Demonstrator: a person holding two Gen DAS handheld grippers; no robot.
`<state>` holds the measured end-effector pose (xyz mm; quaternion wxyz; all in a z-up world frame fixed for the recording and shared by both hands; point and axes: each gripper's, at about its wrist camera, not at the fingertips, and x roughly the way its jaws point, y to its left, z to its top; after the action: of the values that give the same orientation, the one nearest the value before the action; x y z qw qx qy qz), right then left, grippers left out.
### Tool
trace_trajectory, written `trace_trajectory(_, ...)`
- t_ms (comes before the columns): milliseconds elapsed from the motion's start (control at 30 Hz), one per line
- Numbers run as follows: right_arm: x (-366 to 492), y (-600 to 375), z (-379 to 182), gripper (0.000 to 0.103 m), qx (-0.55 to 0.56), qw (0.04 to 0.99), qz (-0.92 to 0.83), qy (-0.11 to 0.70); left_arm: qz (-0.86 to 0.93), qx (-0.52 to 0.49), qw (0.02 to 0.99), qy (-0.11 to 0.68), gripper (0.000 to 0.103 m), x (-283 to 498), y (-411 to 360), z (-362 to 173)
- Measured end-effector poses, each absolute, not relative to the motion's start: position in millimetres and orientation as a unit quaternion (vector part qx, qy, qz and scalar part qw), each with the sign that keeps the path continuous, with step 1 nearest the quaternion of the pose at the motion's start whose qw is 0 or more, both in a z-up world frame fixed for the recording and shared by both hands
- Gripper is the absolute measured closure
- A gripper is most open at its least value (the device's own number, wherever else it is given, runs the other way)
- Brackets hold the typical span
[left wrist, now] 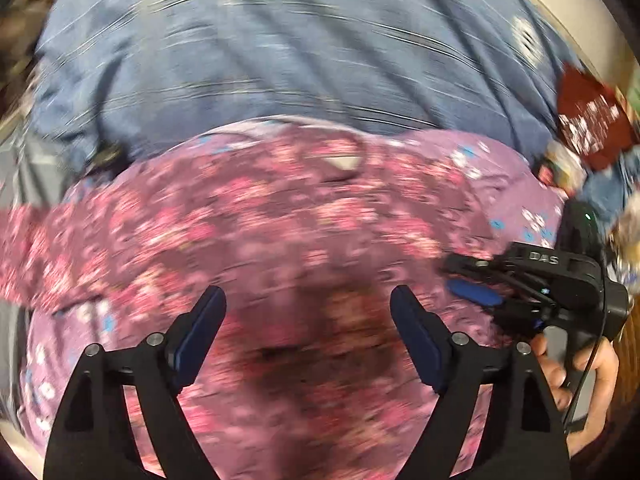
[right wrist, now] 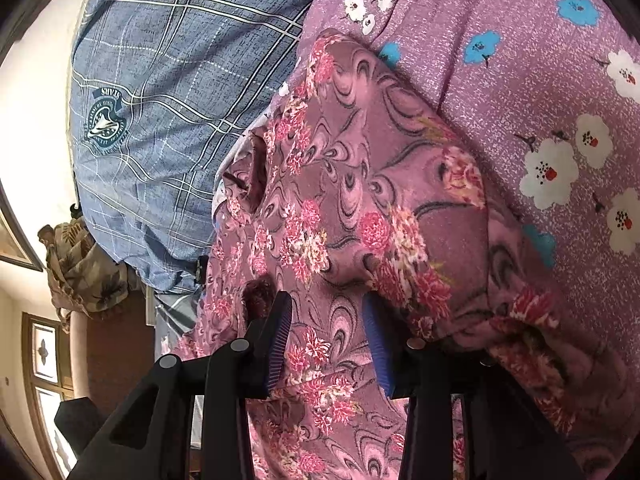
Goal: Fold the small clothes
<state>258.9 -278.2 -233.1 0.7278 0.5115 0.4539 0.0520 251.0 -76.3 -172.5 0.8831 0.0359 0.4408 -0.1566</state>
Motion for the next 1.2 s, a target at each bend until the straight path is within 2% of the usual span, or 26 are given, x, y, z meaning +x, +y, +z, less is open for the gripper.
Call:
trace_trajectory(200,255,-288,-240,0.075,0.535,0.71,0.057,0.454,-0.102,0.101,0.854,0.501,0.018,285,-123,-220)
trace_trajectory(233,255,-289,-240,0.075,0.536,0.709,0.058,0.454,-0.097,0.098,0.85,0.508,0.02,290,-120,-230)
trace_trajectory(267,255,-291,-241,0.075,0.537,0.707,0.06,0.455,-0.098,0.088,0.85,0.511,0.033,292,-115,-234)
trace_trajectory(300,255,-292,-241,0.076,0.539,0.706,0.061,0.456,-0.1,0.075,0.851,0.511,0.041,293,-108,-236)
trace_trajectory(367,255,-293,-244,0.076,0.542,0.702,0.063,0.456,-0.096,0.053,0.856,0.505,0.082,297,-93,-233)
trace_trajectory(433,255,-293,-243,0.077,0.54,0.704,0.061,0.456,-0.103,0.034,0.853,0.51,0.088,302,-77,-228)
trace_trajectory(700,254,-288,-240,0.077,0.527,0.716,0.056,0.455,-0.098,-0.062,0.865,0.488,0.089,314,25,-190)
trace_trajectory(767,254,-287,-239,0.077,0.521,0.72,0.054,0.455,-0.074,-0.093,0.863,0.49,0.08,317,65,-183)
trace_trajectory(900,256,-278,-232,0.074,0.492,0.74,0.049,0.455,0.004,-0.11,0.871,0.478,0.078,311,151,-167)
trace_trajectory(967,257,-274,-229,0.073,0.477,0.749,0.046,0.458,0.036,-0.133,0.872,0.47,0.066,300,194,-160)
trace_trajectory(1000,258,-273,-228,0.073,0.471,0.752,0.044,0.458,0.056,-0.152,0.871,0.464,0.064,291,219,-158)
trace_trajectory(1133,259,-269,-227,0.073,0.46,0.759,0.039,0.459,0.117,-0.219,0.858,0.45,0.061,267,288,-165)
trace_trajectory(1200,259,-268,-226,0.073,0.456,0.762,0.038,0.457,0.144,-0.259,0.847,0.442,0.05,257,314,-171)
